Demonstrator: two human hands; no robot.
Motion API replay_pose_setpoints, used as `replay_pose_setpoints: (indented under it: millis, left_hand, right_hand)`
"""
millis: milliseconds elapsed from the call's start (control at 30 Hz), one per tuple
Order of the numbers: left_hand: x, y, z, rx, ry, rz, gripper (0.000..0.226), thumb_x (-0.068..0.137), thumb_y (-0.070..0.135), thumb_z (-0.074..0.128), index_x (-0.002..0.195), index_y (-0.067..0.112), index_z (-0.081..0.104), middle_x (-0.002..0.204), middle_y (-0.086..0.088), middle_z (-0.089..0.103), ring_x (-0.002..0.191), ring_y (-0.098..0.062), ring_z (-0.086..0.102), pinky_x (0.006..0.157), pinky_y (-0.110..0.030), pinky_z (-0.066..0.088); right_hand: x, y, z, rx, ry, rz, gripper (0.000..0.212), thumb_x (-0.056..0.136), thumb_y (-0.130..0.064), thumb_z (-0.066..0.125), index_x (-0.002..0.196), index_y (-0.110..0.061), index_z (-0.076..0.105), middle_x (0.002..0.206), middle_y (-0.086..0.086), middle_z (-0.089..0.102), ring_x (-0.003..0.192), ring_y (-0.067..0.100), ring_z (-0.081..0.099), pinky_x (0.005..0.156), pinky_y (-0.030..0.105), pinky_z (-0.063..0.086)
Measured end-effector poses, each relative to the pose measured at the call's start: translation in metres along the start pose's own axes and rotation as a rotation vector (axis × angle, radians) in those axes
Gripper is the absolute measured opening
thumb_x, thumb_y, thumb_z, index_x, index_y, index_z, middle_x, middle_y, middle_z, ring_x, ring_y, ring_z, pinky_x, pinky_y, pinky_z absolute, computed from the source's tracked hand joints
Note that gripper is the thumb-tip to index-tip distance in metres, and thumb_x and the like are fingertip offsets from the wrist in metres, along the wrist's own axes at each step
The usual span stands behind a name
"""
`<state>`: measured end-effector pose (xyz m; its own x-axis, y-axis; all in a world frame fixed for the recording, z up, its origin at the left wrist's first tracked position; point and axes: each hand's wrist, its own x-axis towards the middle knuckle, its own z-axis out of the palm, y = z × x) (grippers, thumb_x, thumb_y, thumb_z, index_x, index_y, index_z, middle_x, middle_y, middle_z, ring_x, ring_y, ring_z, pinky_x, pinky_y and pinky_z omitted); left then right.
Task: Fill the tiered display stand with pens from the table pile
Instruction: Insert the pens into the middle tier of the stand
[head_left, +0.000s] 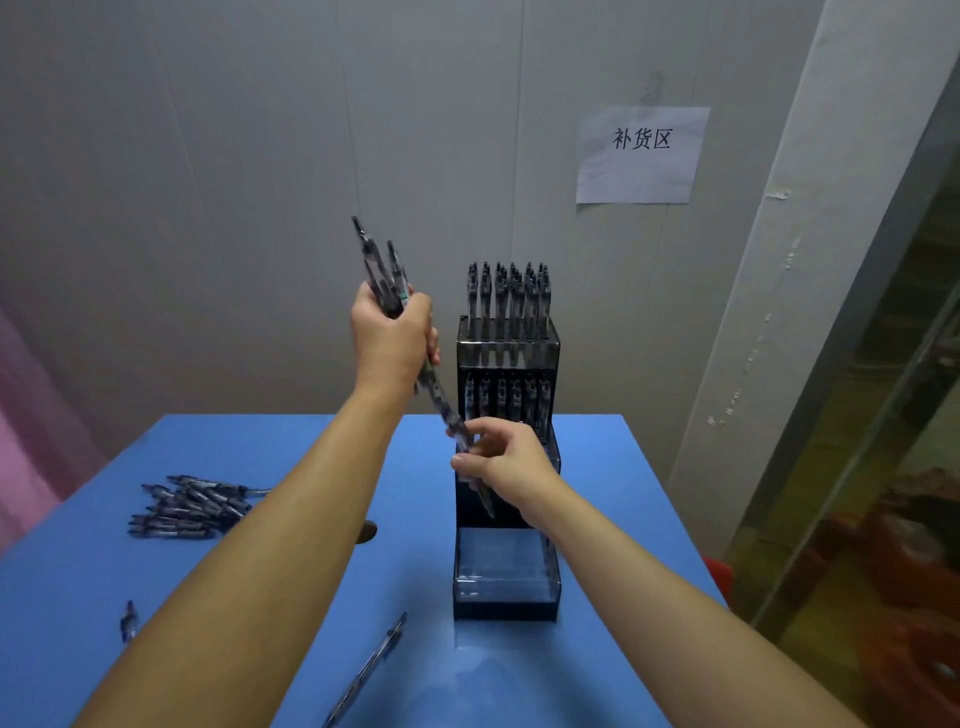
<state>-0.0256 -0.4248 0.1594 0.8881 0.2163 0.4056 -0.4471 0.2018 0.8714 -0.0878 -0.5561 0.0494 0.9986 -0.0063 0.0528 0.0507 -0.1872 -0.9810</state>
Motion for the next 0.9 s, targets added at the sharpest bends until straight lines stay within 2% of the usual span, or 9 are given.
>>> replay_pose_setpoints:
  millis: [200,267,367,467,533,667,900]
  left_hand:
    - [0.000,-0.016,-0.018,0.167,0.010,0.045,0.016,0.088,0.004,0.055,0.087,0.016,0.045,0.059,-0.005,0.049,0.047,-0.025,0.047,0.045,-0.036,0.046]
    - [-0.005,-0.025,-0.023,0.208,0.003,0.038,0.016,0.089,0.003,0.055,0.087,0.016,0.044,0.063,-0.010,0.049,0.048,-0.025,0.047,0.045,-0.035,0.046]
    - [-0.014,-0.041,-0.030,0.268,-0.022,0.018,0.012,0.090,0.005,0.057,0.090,0.011,0.046,0.070,-0.015,0.051,0.051,-0.024,0.048,0.046,-0.035,0.048]
    - [-0.024,-0.053,-0.036,0.338,-0.044,0.002,0.013,0.091,0.007,0.059,0.092,0.006,0.046,0.073,-0.016,0.051,0.054,-0.025,0.050,0.047,-0.034,0.050]
    - [-0.030,-0.061,-0.039,0.370,-0.051,-0.005,0.015,0.091,0.008,0.059,0.087,0.011,0.045,0.074,-0.015,0.050,0.056,-0.026,0.049,0.045,-0.032,0.049]
    - [-0.041,-0.074,-0.045,0.408,-0.053,-0.035,0.018,0.091,0.008,0.060,0.085,0.015,0.045,0.074,-0.014,0.050,0.059,-0.027,0.048,0.043,-0.030,0.048]
    - [-0.056,-0.087,-0.050,0.410,-0.038,-0.105,0.013,0.090,0.007,0.059,0.089,0.009,0.047,0.073,-0.012,0.049,0.061,-0.024,0.046,0.045,-0.029,0.048]
  right_hand:
    - [0.000,-0.005,-0.032,0.139,0.130,0.010,0.011,0.102,-0.011,0.060,0.107,-0.007,0.070,0.075,0.008,0.066,0.058,0.020,0.059,0.057,0.030,0.054]
    - [0.004,-0.008,-0.043,0.164,0.208,0.004,0.011,0.102,-0.015,0.062,0.101,-0.008,0.072,0.077,0.008,0.069,0.061,0.018,0.060,0.060,0.029,0.053]
    - [0.012,-0.011,-0.059,0.116,0.357,0.003,0.008,0.092,-0.022,0.076,0.098,-0.017,0.078,0.088,-0.003,0.076,0.080,0.012,0.067,0.079,0.028,0.054]
    - [0.021,-0.013,-0.071,0.010,0.477,-0.005,0.013,0.086,-0.027,0.081,0.098,-0.021,0.080,0.094,-0.005,0.078,0.092,0.014,0.072,0.090,0.036,0.059]
    - [0.023,-0.019,-0.074,-0.072,0.539,-0.030,0.007,0.084,-0.025,0.082,0.090,-0.026,0.079,0.086,-0.006,0.078,0.088,0.016,0.074,0.087,0.039,0.062]
    - [0.026,-0.024,-0.075,-0.256,0.622,-0.040,0.009,0.086,-0.023,0.079,0.091,-0.015,0.078,0.080,-0.002,0.075,0.078,0.017,0.074,0.082,0.038,0.063]
    - [0.023,-0.021,-0.066,-0.437,0.621,-0.031,0.012,0.091,-0.022,0.075,0.089,-0.010,0.076,0.081,0.003,0.071,0.082,0.021,0.069,0.077,0.028,0.053]
